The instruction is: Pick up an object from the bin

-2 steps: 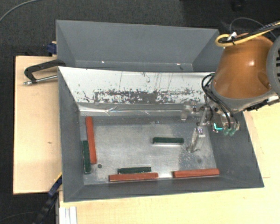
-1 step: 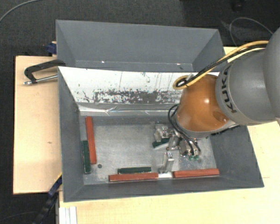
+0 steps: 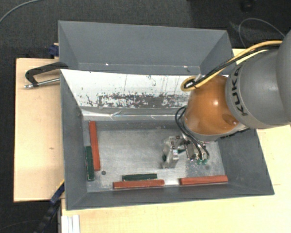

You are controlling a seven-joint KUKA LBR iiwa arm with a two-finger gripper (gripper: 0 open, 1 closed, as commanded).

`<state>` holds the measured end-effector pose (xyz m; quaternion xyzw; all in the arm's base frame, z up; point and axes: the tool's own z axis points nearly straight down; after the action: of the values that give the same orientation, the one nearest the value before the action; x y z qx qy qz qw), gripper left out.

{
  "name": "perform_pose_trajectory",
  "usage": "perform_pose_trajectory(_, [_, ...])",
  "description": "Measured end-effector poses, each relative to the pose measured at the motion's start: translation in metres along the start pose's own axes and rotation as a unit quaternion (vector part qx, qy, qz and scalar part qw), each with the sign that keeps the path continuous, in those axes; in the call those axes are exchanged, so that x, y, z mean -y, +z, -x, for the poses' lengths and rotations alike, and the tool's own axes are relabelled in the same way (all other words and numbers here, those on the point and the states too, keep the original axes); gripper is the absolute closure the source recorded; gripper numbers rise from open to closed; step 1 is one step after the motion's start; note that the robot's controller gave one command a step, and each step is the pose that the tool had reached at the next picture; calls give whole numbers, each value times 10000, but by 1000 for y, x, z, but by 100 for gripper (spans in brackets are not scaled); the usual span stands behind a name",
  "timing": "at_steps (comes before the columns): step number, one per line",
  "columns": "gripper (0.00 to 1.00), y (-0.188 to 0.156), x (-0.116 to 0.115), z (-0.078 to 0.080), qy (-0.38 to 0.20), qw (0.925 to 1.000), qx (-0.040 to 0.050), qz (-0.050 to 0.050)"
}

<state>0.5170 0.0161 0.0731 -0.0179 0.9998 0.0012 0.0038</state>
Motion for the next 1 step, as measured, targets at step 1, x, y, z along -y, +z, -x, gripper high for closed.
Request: perform_pose_trajectory(1, [100, -157, -2, 7, 58, 10000, 40, -5])
